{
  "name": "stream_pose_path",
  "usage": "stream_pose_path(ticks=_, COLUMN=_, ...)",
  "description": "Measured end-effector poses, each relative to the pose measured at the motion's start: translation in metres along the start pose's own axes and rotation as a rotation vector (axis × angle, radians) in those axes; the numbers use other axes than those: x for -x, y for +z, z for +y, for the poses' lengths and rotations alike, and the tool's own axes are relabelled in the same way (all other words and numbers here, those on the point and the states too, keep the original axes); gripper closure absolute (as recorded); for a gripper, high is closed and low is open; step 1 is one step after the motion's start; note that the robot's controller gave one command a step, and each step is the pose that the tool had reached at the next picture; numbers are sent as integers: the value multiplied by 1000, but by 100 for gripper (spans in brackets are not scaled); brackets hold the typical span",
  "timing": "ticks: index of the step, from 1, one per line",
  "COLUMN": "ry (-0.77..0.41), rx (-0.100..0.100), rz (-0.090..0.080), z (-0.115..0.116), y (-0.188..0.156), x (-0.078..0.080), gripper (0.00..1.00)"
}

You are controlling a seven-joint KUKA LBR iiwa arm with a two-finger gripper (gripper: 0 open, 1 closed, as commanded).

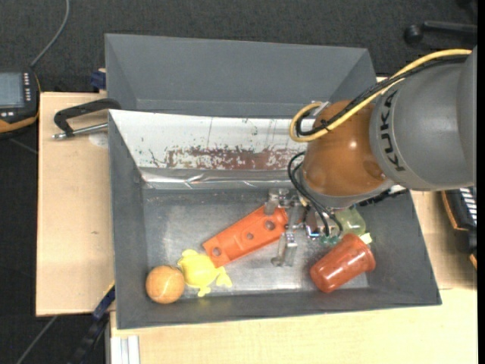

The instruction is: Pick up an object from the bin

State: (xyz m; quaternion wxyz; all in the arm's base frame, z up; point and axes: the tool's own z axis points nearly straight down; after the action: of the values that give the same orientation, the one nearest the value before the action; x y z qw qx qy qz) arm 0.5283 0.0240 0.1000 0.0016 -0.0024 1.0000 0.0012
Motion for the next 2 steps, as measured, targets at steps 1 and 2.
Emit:
stream_pose_path(ticks=1, ry=21, rx=1, rz=-3, z=-6, y=26, x=0, gripper=100)
stream_pose_path(ticks=2, ry=27, rx=0, rz=-1, z=-8, y=17, x=-1, gripper=100)
